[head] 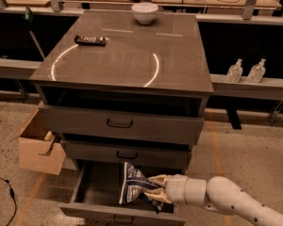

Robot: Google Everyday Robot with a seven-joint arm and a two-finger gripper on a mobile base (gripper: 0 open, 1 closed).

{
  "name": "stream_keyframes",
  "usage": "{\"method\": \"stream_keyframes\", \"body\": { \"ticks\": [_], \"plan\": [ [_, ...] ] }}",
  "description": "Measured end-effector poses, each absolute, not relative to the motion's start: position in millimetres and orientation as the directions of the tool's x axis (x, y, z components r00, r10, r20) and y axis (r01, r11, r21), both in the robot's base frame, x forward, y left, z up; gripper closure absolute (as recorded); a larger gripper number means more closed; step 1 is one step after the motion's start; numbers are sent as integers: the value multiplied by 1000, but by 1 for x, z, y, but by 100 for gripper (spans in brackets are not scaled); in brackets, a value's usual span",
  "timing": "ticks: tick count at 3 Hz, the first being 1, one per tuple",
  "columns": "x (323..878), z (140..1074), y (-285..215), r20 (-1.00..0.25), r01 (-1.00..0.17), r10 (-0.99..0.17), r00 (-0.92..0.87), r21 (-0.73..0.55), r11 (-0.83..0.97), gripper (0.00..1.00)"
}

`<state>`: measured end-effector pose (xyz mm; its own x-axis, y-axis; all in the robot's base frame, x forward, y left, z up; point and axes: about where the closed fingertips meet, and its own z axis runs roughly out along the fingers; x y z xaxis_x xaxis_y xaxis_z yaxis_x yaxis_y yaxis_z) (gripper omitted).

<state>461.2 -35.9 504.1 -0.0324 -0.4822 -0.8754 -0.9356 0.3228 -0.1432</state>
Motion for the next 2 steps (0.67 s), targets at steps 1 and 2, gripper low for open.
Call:
{"method": "stream_keyframes", "body": {
  "ticks": [1,2],
  "plan": [
    [443,506,-35,-877,-955,-479,-22,-124,269,100],
    [450,518,-36,-894,-952,-448,-13,-127,280,100]
  ]
}}
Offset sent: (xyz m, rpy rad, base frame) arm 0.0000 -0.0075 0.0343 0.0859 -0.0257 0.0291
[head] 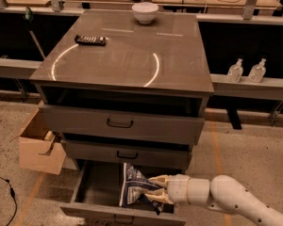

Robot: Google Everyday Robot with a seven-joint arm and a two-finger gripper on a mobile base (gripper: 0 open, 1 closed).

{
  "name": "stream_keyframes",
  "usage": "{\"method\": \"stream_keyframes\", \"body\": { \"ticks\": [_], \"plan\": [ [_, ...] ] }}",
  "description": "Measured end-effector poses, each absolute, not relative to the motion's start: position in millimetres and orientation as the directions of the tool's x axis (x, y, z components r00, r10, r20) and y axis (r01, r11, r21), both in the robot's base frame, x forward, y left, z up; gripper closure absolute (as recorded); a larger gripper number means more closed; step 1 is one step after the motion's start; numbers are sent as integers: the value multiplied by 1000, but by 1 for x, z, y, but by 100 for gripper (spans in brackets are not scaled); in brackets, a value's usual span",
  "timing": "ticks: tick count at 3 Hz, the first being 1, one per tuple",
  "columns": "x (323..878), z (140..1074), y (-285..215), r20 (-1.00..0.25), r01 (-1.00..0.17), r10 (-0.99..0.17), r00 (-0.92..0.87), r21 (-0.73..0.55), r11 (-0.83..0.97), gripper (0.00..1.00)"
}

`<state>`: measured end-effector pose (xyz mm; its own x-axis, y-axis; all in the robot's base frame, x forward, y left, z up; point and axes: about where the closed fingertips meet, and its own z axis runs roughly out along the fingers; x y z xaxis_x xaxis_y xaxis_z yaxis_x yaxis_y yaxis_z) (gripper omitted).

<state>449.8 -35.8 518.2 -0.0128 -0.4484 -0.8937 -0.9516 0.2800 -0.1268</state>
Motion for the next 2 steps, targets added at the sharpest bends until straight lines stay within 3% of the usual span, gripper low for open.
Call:
{"method": "stream_keyframes", "body": {
  "ticks": [2],
  "plan": [
    [465,609,-66,-948,-920,-314,58,-173,351,100]
  ]
}}
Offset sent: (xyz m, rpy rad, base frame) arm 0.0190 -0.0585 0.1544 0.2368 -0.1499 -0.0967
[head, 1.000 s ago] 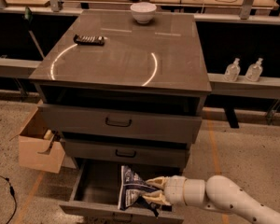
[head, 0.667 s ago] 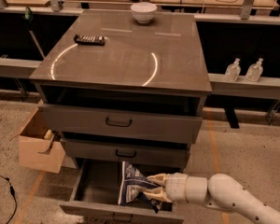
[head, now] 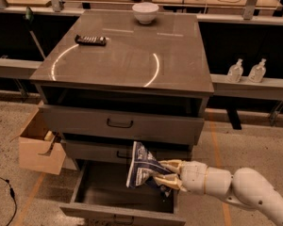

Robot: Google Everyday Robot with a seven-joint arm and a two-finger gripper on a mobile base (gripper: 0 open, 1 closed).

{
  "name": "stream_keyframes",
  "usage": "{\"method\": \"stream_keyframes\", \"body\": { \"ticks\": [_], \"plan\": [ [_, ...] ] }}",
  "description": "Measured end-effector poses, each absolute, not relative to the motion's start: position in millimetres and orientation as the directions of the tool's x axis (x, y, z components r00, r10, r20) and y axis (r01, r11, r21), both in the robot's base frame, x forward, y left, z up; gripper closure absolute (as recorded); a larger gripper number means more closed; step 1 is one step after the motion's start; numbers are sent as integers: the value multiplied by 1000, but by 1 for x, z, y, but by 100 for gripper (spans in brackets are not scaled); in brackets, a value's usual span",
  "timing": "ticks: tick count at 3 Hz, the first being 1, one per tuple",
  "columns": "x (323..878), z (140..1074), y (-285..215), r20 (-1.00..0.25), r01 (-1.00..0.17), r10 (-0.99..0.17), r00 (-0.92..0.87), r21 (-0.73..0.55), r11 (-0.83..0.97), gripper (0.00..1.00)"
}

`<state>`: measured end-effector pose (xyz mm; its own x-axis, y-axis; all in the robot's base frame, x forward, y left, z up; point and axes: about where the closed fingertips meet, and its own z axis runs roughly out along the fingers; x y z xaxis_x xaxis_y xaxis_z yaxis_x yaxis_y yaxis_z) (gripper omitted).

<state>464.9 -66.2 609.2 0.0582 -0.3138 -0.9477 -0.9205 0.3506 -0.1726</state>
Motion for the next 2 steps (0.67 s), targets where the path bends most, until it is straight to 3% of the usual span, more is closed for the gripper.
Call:
{"method": "stream_keyframes", "body": {
  "ticks": [2],
  "plan": [
    [475,743,-100,-957,-837,-256,139,-251,486,100]
  ]
}}
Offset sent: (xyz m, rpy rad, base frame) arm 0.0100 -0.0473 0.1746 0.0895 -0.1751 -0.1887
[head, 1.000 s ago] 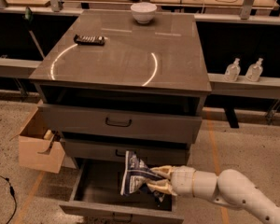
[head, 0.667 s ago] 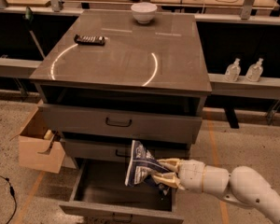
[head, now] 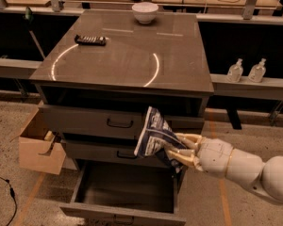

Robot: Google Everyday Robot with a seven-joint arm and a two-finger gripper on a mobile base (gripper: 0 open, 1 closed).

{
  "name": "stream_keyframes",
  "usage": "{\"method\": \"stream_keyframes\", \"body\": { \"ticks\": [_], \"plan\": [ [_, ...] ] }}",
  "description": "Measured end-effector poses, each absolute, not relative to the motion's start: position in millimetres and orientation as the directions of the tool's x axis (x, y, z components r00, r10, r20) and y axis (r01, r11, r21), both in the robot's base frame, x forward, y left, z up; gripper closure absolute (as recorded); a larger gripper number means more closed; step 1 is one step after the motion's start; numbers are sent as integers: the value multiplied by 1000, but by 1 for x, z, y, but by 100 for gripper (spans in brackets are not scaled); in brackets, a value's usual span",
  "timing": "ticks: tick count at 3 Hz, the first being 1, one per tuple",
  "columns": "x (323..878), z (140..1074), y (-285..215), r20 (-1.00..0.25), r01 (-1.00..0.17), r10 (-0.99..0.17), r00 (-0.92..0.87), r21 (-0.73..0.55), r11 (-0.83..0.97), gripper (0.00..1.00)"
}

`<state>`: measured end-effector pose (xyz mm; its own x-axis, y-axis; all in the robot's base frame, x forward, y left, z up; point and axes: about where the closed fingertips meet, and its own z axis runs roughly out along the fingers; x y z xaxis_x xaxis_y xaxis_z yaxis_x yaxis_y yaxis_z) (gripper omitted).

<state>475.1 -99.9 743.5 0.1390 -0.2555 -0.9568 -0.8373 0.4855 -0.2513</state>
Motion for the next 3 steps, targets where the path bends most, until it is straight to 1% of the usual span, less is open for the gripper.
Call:
{"method": "stream_keyframes", "body": {
  "ticks": [2,3],
  "plan": [
    [504,833,-114,-924,-744,-327,197,-358,564,100],
    [529,873,-119,-902,-679,-366,230,-418,603,100]
  ]
}}
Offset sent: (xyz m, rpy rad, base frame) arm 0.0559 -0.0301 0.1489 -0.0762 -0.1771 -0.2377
